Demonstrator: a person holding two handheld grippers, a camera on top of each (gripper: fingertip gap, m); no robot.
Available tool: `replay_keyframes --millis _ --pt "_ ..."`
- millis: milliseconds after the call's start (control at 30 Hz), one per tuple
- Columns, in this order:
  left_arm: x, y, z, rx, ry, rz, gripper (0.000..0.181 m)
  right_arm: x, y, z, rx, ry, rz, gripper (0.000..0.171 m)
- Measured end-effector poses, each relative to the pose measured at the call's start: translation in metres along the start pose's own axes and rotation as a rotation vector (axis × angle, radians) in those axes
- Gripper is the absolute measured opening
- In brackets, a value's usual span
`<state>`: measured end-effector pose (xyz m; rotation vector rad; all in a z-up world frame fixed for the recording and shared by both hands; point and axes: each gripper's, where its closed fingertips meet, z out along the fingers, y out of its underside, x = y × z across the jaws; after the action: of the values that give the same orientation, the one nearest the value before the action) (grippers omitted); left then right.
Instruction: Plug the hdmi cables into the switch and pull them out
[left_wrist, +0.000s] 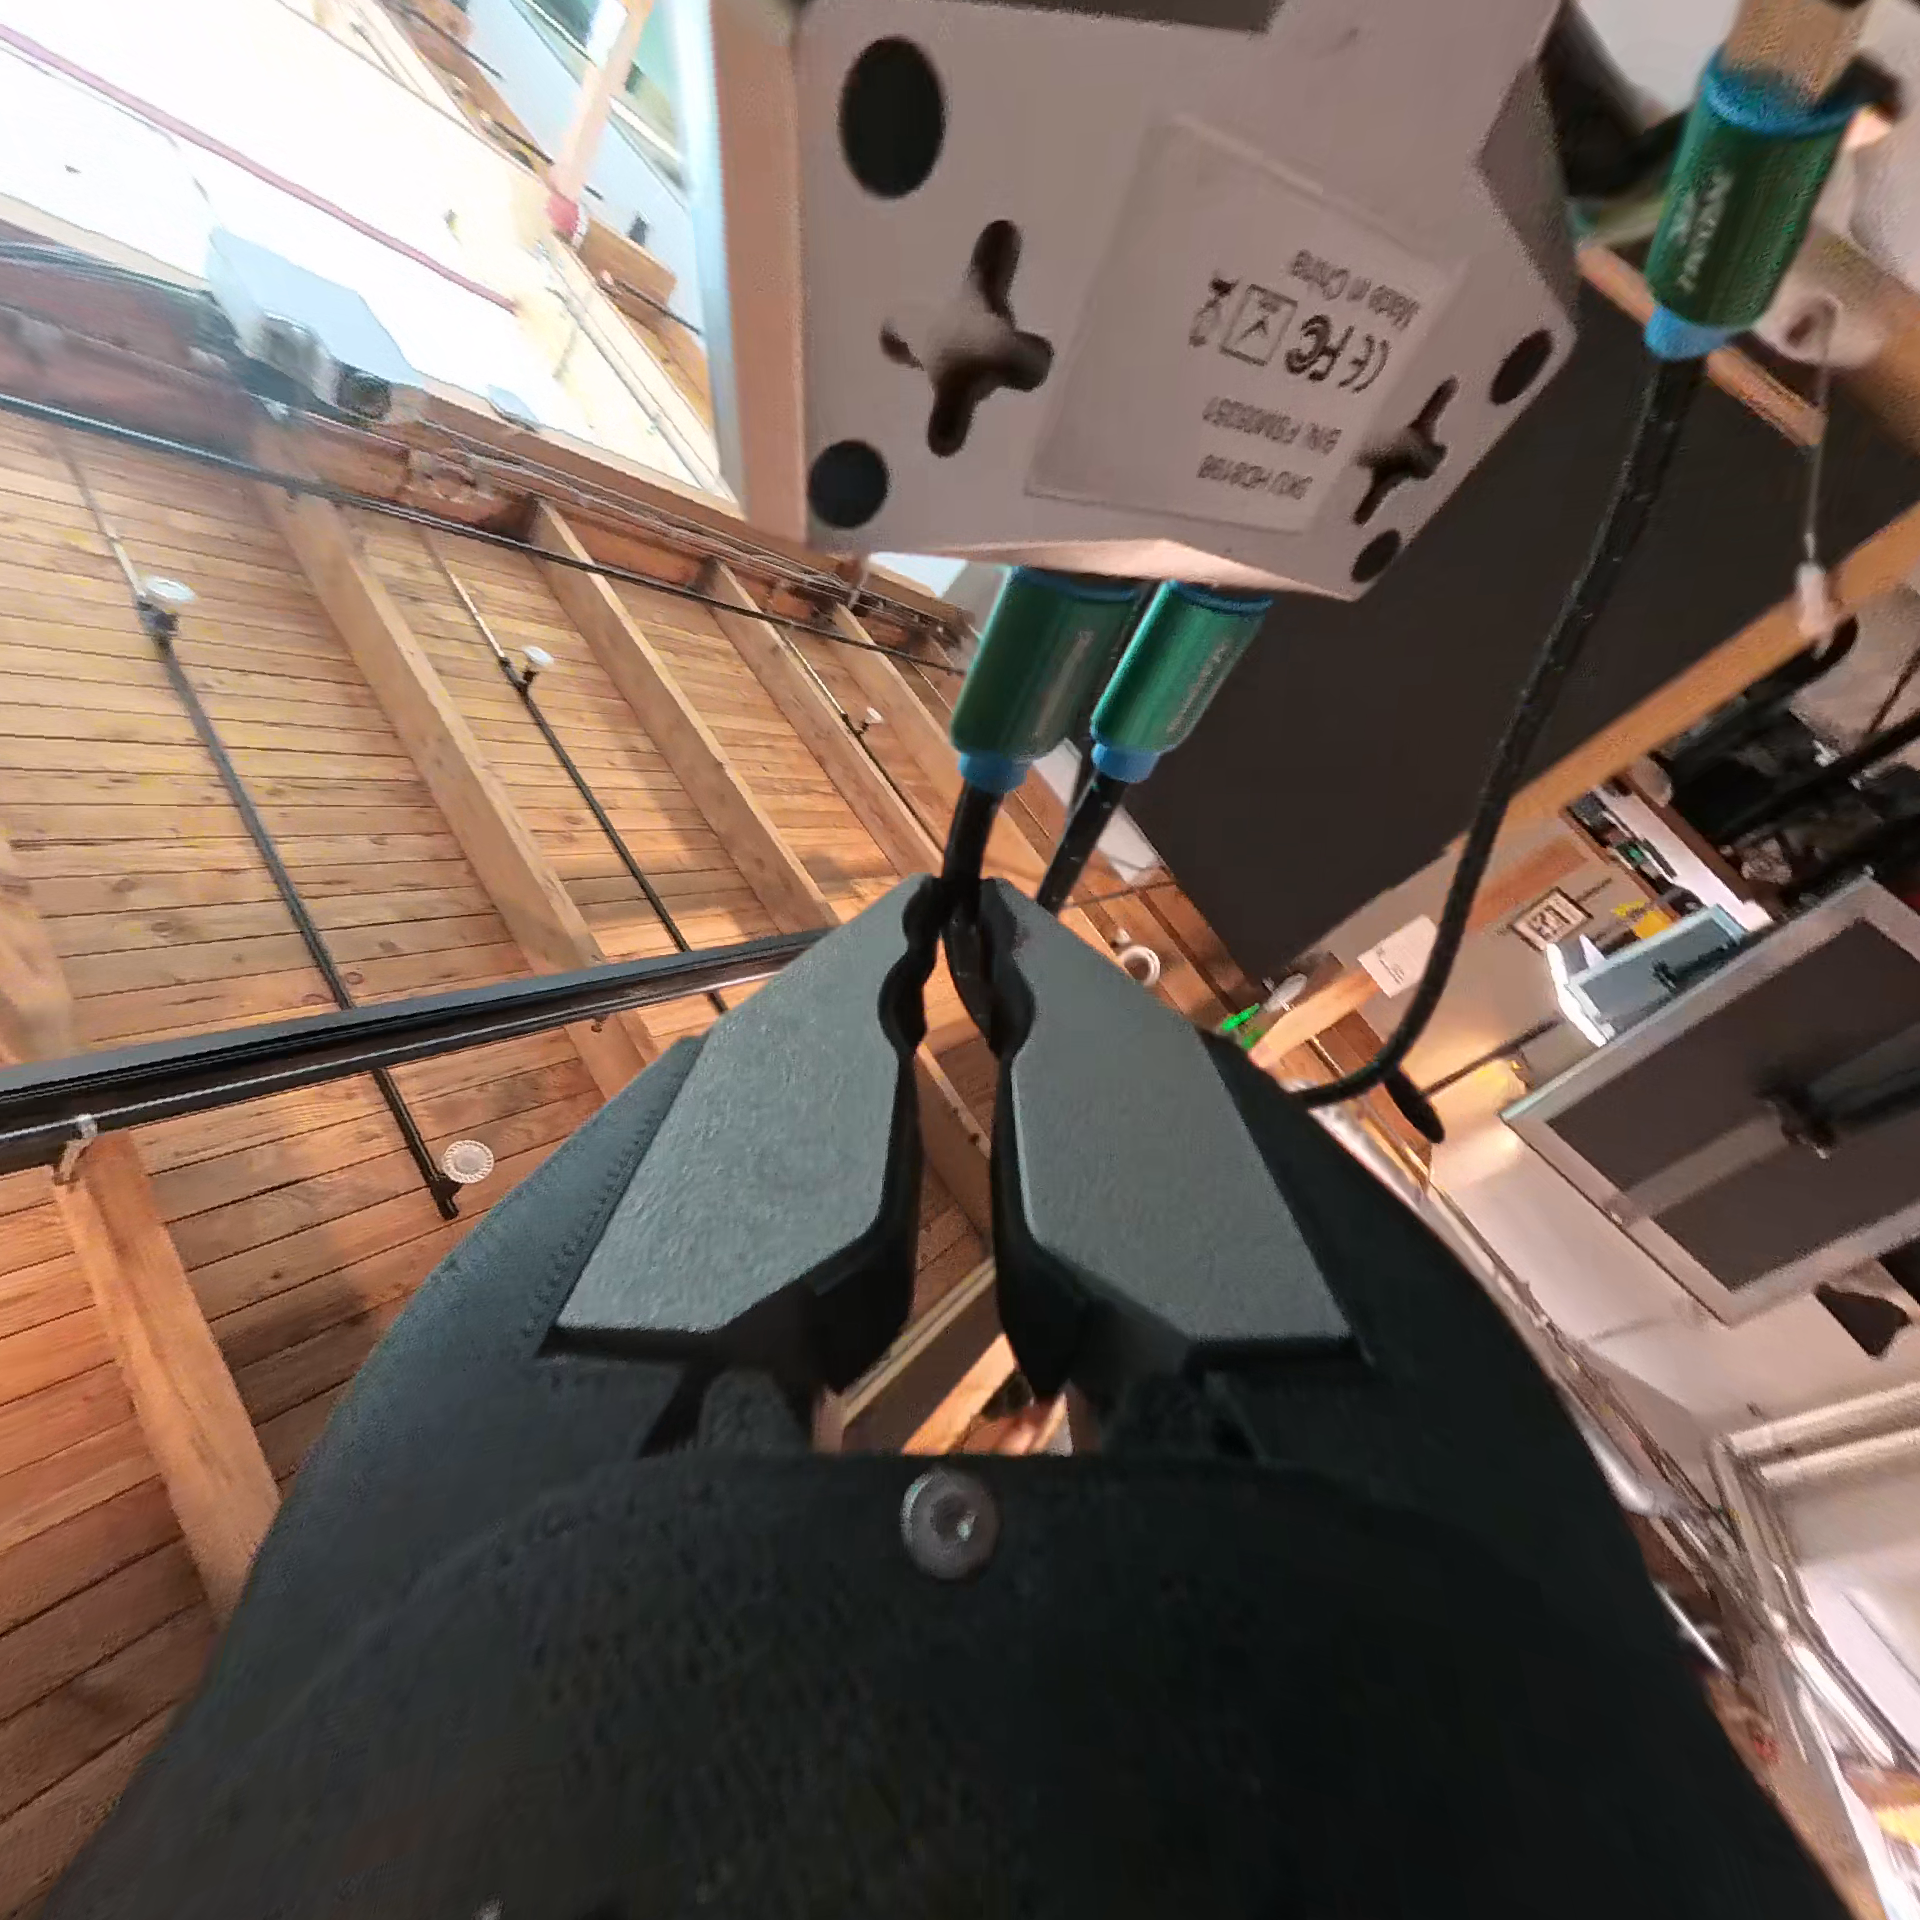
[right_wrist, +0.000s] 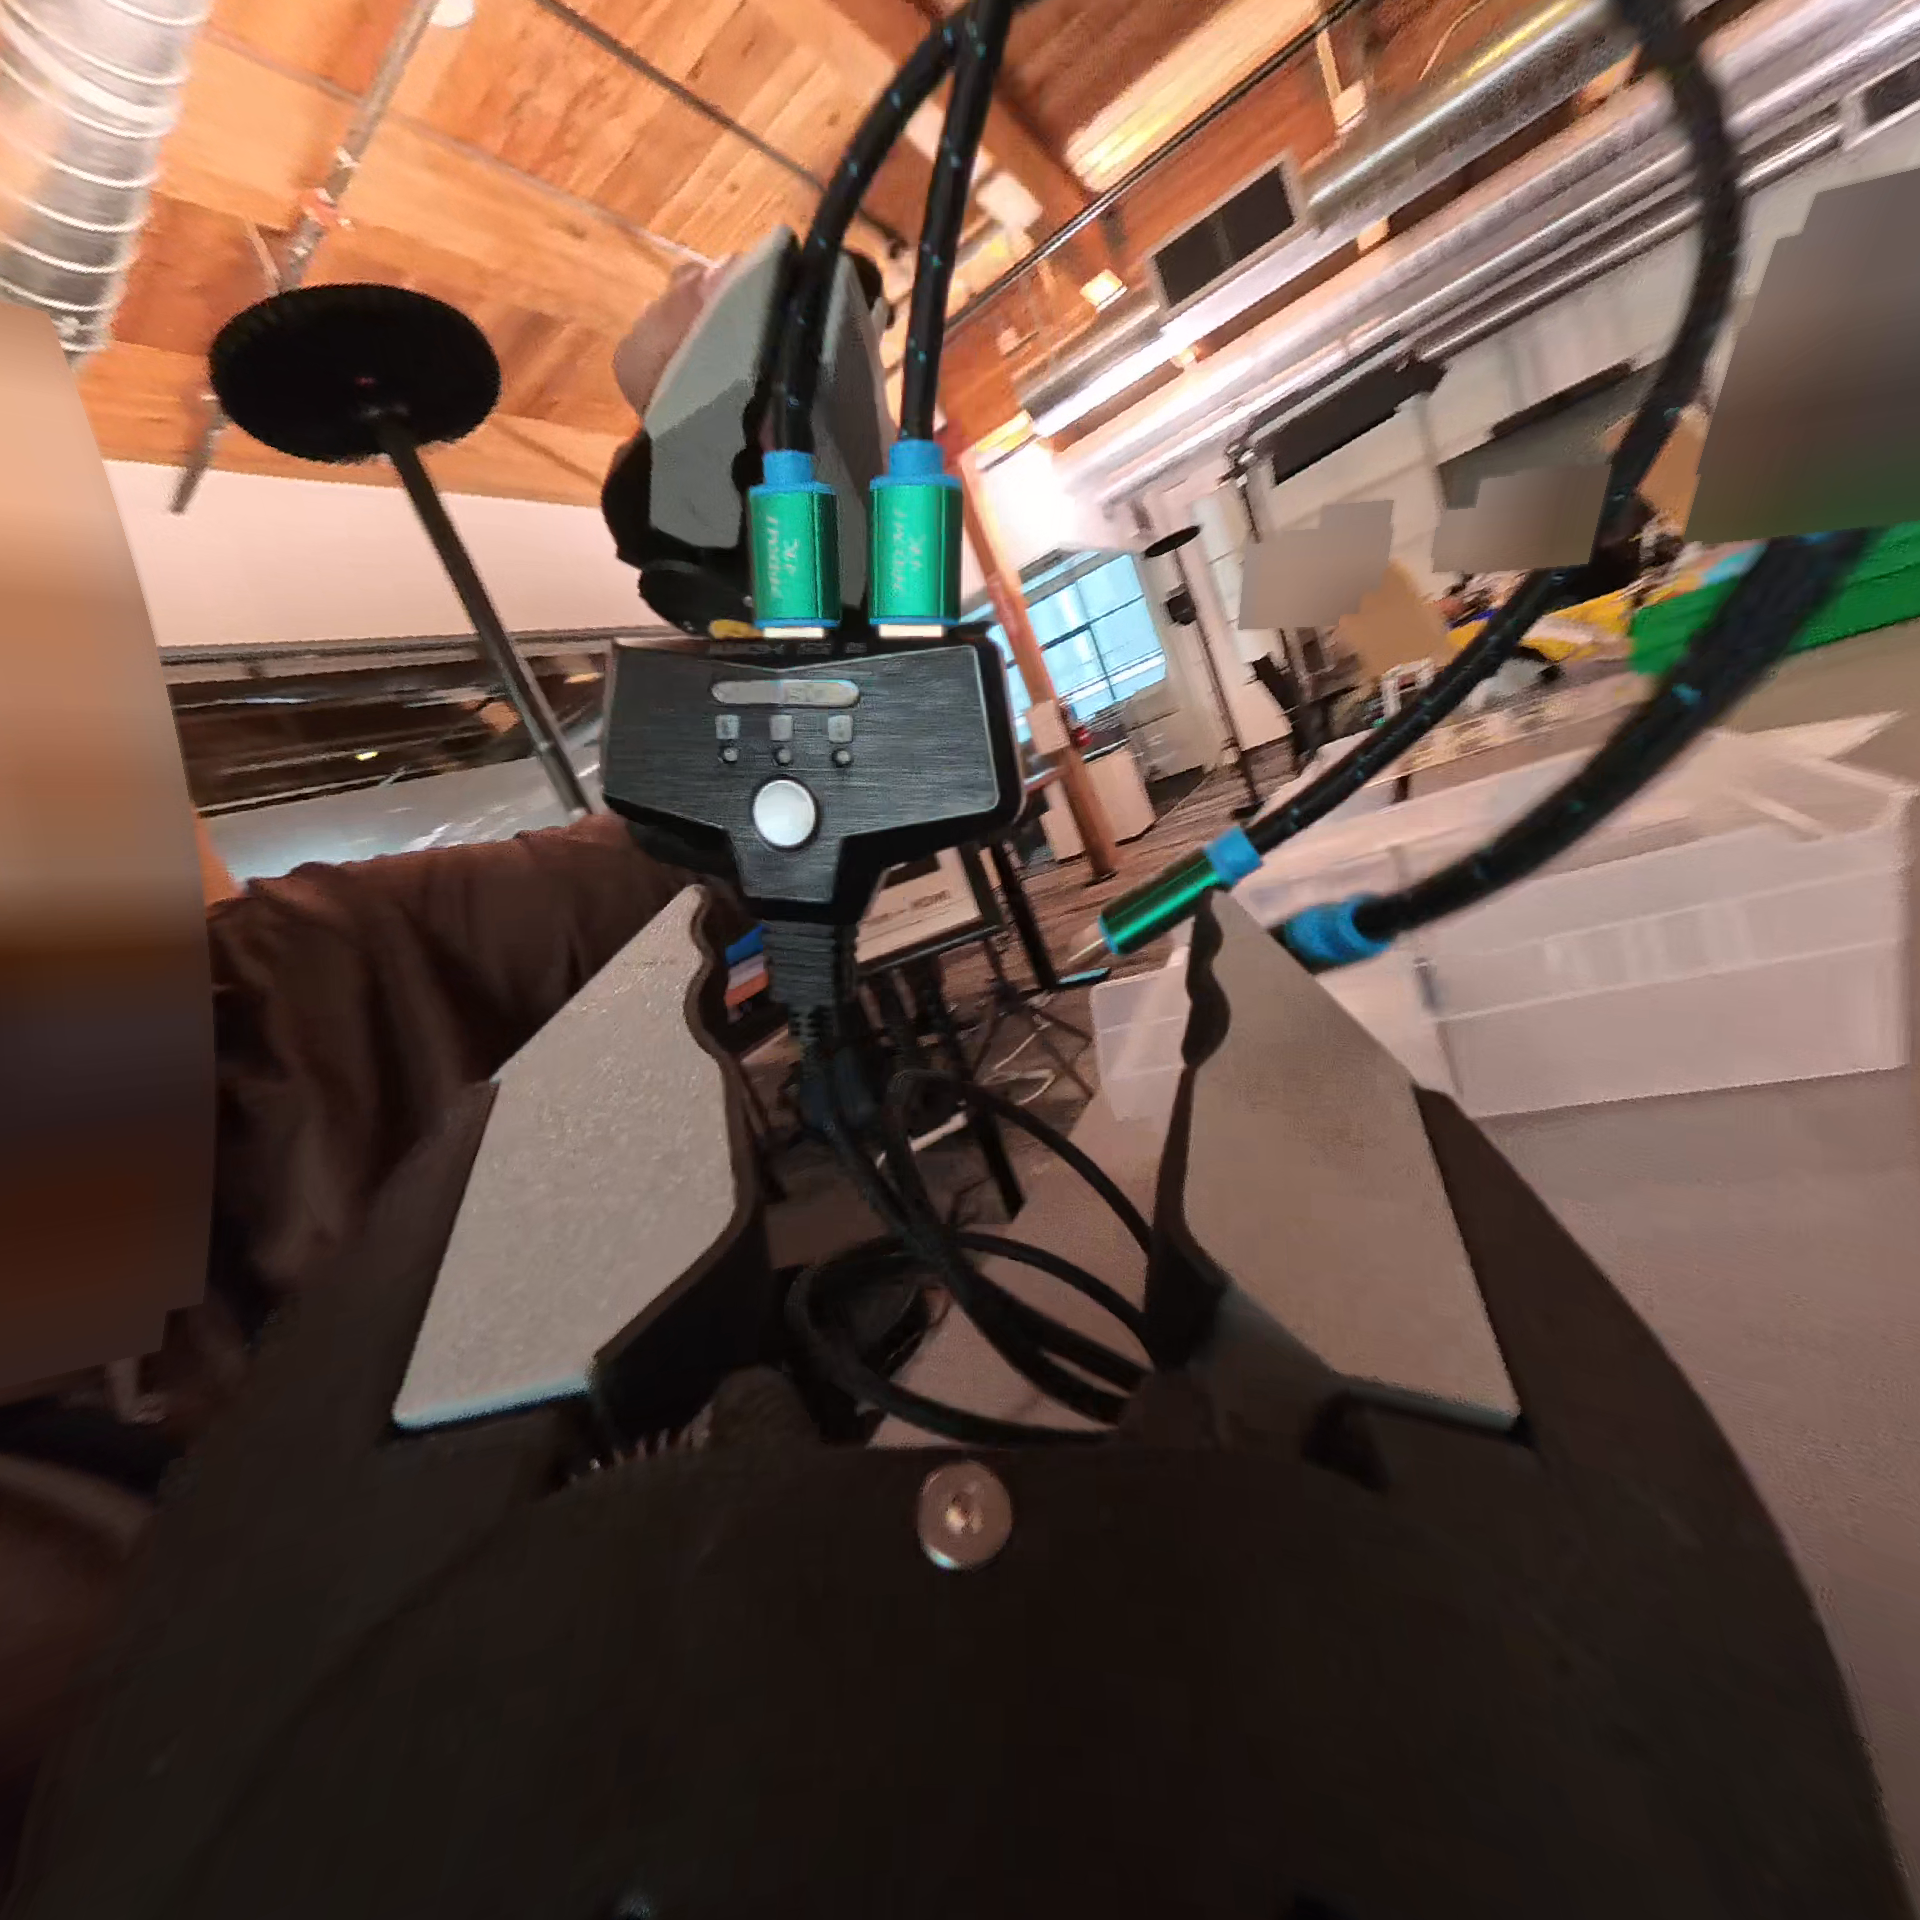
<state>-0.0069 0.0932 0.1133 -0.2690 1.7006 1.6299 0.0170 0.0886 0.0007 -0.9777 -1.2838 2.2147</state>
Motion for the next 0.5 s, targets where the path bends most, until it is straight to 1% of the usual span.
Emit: replay_keyframes --millis 100,167,233,300,367,433,500 --pt "-0.010 -0.014 0.005 0.029 -0.034 -0.020 0.004 -0.007 0.007 0.006 -0.033 -0.053 0.018 0.084" --pt "-0.013 -0.020 0.007 0.041 -0.052 -0.019 0.004 -0.003 0.009 0.007 -0.040 -0.027 0.015 0.082" --pt "-0.015 -0.023 0.008 0.046 -0.061 -0.019 0.004 0.009 0.005 0.004 -0.019 0.041 0.005 0.089" --pt "-0.014 -0.027 0.009 0.052 -0.061 -0.016 0.004 0.015 -0.002 -0.001 0.019 0.086 0.006 0.104" --pt "-0.013 -0.030 0.010 0.059 -0.065 -0.014 0.004 0.006 -0.007 -0.003 0.039 0.028 0.011 0.100" --pt "-0.014 -0.032 0.011 0.065 -0.074 -0.011 0.004 -0.007 -0.004 -0.001 0.021 -0.053 0.022 0.092" --pt "-0.018 -0.036 0.011 0.078 -0.094 -0.016 0.004 -0.012 0.004 0.005 -0.016 -0.091 0.032 0.093"
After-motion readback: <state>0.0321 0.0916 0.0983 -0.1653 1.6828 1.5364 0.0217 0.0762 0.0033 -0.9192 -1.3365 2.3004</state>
